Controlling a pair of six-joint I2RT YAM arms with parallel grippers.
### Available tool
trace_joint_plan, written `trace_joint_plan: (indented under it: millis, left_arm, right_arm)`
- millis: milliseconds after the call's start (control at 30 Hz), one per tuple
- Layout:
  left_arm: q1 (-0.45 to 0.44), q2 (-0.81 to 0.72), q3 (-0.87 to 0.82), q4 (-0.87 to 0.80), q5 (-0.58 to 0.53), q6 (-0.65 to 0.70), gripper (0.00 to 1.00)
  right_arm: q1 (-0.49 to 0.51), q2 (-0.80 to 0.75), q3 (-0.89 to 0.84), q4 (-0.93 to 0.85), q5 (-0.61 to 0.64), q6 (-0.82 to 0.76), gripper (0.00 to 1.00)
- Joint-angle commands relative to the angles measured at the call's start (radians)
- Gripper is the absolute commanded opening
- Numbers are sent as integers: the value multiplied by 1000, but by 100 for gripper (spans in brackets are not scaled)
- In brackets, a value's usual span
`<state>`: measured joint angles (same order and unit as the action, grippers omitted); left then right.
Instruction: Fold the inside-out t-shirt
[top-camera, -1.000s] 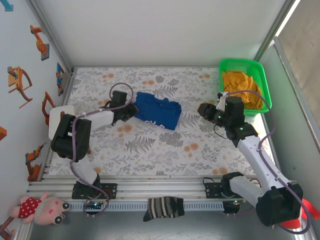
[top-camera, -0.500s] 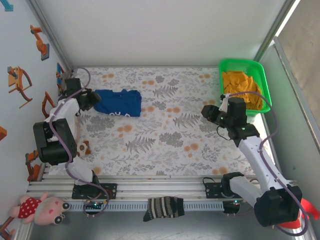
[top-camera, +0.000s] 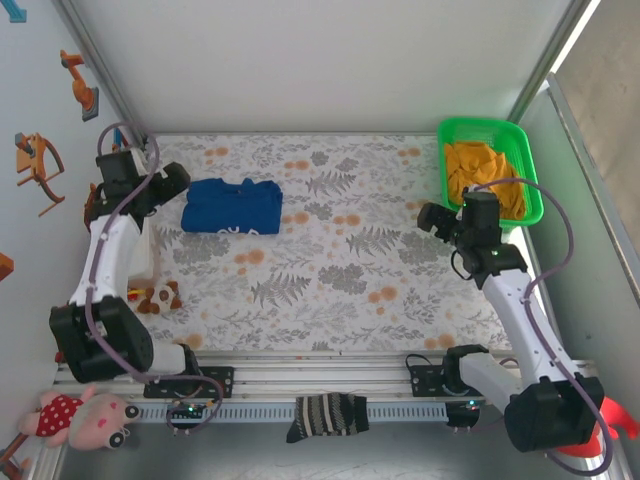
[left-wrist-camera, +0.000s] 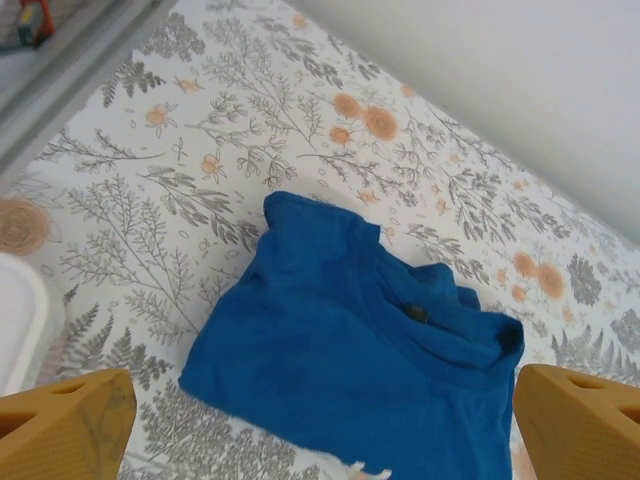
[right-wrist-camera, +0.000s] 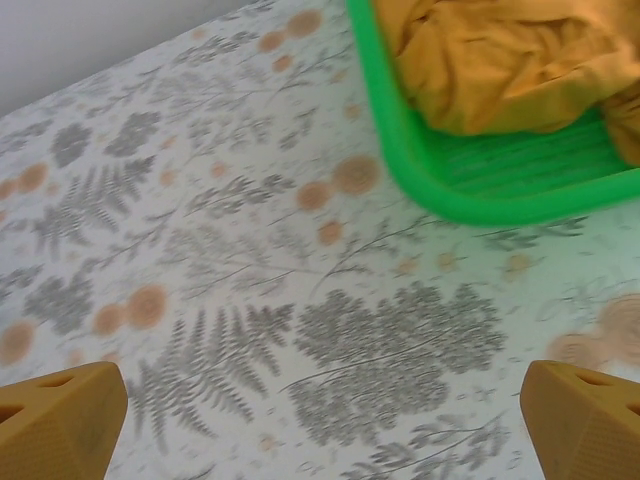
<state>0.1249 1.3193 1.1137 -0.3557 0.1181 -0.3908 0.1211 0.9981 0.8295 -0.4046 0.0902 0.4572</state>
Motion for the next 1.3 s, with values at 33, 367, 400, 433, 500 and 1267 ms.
trace_joint_plan:
  millis: [33, 367, 400, 433, 500, 1267]
  left_arm:
    - [-45, -204, -219, 126, -181, 54, 96]
    - [-95, -242, -750, 814, -375, 207, 96]
    - [-102, -194, -754, 854, -386, 210, 96]
    - [-113, -139, -755, 907, -388, 220, 96]
    - [-146, -24, -765, 1034, -402, 272, 96]
    - [-167, 224, -713, 1213, -294, 337, 96]
  right_arm:
    - [-7, 17, -136, 253, 316, -117, 99]
    - [-17, 298, -334, 807, 336, -343, 99]
    - [-19, 329, -352, 866, 309, -362, 99]
    - [-20, 363, -366, 917, 291, -378, 99]
    - [-25, 396, -368, 988, 247, -414, 99]
    - [-186, 547, -433, 1262, -110, -378, 99]
